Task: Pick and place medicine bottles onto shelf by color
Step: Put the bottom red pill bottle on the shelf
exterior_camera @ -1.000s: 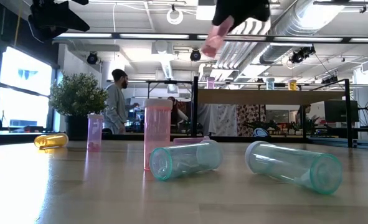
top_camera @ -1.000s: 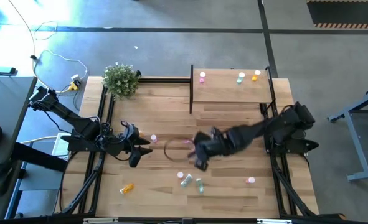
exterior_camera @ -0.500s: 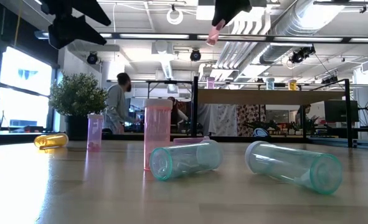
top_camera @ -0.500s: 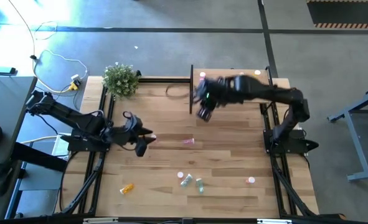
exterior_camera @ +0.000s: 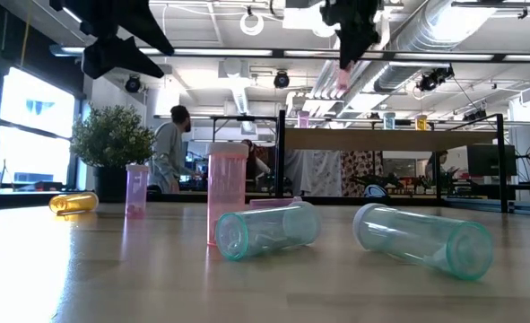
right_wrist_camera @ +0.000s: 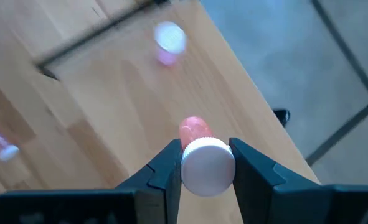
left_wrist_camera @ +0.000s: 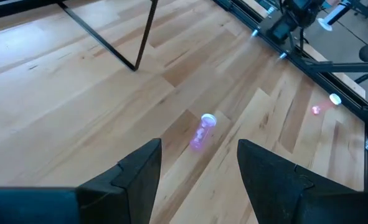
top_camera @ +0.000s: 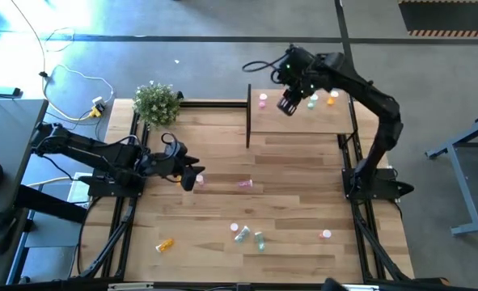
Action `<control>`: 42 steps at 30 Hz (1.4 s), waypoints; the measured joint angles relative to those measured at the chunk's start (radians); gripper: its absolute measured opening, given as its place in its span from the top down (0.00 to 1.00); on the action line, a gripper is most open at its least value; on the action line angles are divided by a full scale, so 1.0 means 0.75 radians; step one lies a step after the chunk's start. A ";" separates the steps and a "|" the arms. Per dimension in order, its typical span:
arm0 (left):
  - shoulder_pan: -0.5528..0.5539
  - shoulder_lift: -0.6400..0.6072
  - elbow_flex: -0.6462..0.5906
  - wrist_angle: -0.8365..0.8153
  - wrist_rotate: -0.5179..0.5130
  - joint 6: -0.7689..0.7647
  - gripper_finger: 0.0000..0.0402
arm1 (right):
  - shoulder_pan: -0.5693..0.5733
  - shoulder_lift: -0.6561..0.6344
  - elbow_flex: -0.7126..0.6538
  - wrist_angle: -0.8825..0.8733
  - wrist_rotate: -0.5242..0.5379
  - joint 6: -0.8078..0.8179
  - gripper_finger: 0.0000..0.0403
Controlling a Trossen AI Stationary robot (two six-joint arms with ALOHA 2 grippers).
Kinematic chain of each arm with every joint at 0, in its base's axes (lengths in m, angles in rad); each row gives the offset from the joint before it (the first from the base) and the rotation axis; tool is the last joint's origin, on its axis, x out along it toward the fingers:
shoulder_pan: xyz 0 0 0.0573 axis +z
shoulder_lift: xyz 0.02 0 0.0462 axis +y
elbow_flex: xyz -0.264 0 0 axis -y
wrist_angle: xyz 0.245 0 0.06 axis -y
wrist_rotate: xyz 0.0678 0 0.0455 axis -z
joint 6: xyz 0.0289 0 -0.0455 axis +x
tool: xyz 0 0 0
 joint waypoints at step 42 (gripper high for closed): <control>0.143 0.000 0.000 0.001 0.013 0.034 0.50 | -0.185 0.337 0.000 -0.041 -0.076 -0.096 0.74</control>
